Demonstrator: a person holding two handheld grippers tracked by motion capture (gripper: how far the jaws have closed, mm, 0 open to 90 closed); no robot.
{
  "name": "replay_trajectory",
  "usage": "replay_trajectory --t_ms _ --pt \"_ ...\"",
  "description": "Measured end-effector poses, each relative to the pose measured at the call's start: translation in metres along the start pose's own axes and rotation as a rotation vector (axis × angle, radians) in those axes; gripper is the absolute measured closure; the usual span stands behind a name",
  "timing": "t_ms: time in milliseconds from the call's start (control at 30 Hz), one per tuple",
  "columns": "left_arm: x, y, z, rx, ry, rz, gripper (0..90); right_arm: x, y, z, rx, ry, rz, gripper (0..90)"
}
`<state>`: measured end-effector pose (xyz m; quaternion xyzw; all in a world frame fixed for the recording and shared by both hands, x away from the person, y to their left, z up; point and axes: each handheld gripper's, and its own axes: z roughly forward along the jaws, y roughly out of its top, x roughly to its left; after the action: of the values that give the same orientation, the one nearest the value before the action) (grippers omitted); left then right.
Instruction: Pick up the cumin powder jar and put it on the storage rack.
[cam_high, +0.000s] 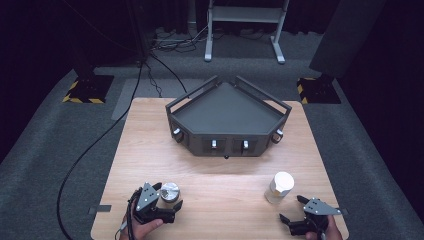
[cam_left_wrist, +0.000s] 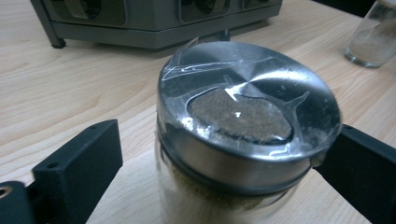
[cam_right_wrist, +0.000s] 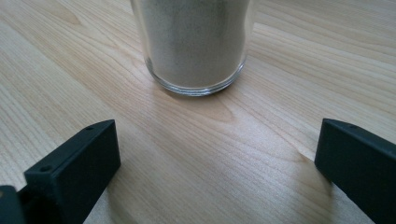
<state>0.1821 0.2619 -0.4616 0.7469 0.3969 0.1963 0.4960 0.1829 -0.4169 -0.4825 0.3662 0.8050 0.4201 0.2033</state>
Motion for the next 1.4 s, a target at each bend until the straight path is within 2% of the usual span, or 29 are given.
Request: replay_trajectory --t_ms 67,133,200,433,1033,1100,1200,1400 --pt "0.004 -0.001 0.000 -0.006 -0.013 -0.017 6.9 0.000 0.000 0.000 0.000 0.000 0.000 0.0" --pt "0.004 -0.001 -0.001 -0.013 -0.005 -0.024 10.9 0.000 0.000 0.000 0.000 0.000 0.000 0.0" --pt "0.005 -0.002 -0.002 -0.020 -0.012 -0.021 18.3 0.000 0.000 0.000 0.000 0.000 0.000 0.0" --pt "0.008 -0.004 0.000 -0.029 -0.039 -0.022 28.5 0.000 0.000 0.000 0.000 0.000 0.000 0.0" --pt "-0.001 0.004 -0.002 -0.019 -0.002 -0.039 29.9 0.000 0.000 0.000 0.000 0.000 0.000 0.0" --pt "-0.001 0.007 -0.002 -0.015 0.002 -0.041 29.9 0.000 0.000 0.000 0.000 0.000 0.000 0.0" --pt "-0.001 0.011 -0.003 -0.016 0.001 -0.066 30.0 0.000 0.000 0.000 0.000 0.000 0.000 0.0" --pt "-0.002 0.026 -0.002 -0.005 0.008 -0.070 30.1 0.000 0.000 0.000 0.000 0.000 0.000 0.0"
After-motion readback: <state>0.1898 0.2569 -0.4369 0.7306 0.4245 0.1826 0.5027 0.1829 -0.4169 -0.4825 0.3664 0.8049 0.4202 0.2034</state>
